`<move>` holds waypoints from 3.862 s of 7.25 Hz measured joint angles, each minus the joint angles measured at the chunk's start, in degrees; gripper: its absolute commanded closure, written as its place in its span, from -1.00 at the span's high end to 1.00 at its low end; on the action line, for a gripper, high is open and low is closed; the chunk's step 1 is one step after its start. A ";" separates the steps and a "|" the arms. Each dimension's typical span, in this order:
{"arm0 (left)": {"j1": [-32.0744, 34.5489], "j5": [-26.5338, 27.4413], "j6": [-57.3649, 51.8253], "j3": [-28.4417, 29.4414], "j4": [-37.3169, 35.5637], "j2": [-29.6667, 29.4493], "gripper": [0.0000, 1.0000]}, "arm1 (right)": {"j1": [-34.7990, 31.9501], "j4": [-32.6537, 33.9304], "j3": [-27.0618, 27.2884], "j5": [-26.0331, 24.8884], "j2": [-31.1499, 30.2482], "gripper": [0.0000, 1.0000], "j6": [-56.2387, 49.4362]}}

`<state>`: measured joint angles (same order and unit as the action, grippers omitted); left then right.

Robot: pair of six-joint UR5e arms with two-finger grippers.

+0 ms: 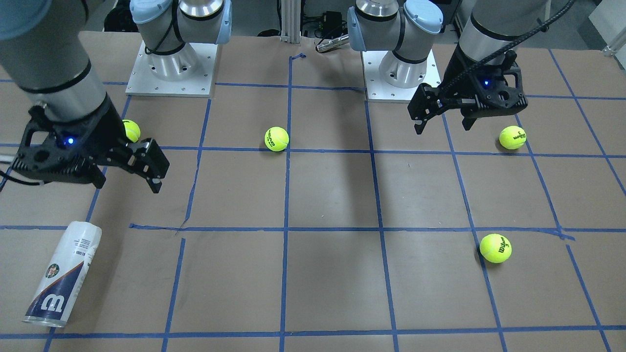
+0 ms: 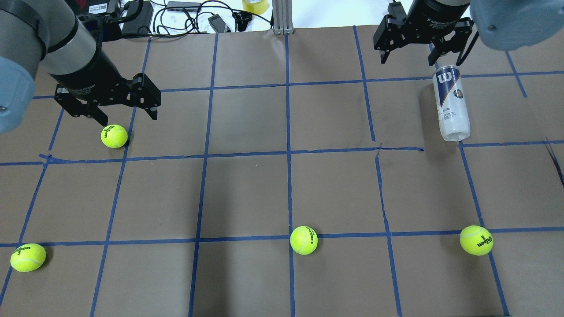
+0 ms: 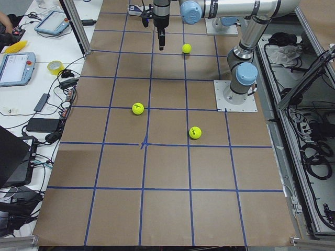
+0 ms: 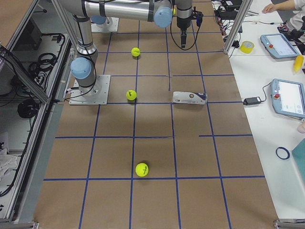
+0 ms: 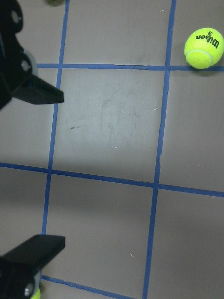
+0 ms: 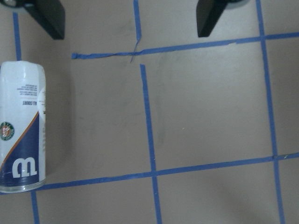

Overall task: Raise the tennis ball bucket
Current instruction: 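Move the right gripper above the upright white Wilson tennis ball can, then lower the right gripper and close it around the can's top, then carry the can with the right gripper toward the table center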

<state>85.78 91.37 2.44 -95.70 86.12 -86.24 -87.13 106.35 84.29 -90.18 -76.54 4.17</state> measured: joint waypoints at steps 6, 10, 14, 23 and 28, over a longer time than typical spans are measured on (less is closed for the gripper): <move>-0.08 0.13 -0.07 -0.01 0.01 0.02 1.00 | 12.17 14.95 -8.66 -1.91 22.83 1.00 -3.80; -0.17 -0.16 -0.07 0.07 -0.11 0.12 1.00 | 12.83 19.18 -8.86 -2.61 28.55 1.00 -10.28; -0.41 -0.12 -0.07 0.26 -0.33 0.19 1.00 | 12.86 18.80 -8.64 -2.60 30.10 0.91 -16.07; -5.36 -1.00 -0.07 2.03 -0.27 0.52 1.00 | 10.17 16.84 -8.83 4.17 24.54 0.05 -25.96; -5.80 -0.75 0.01 1.85 -0.07 0.68 1.00 | -8.09 14.88 -7.76 12.45 18.06 0.03 -45.10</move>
<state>79.98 90.62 2.45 -93.86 86.05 -85.56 -95.22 121.23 76.53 -77.73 -58.48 -40.93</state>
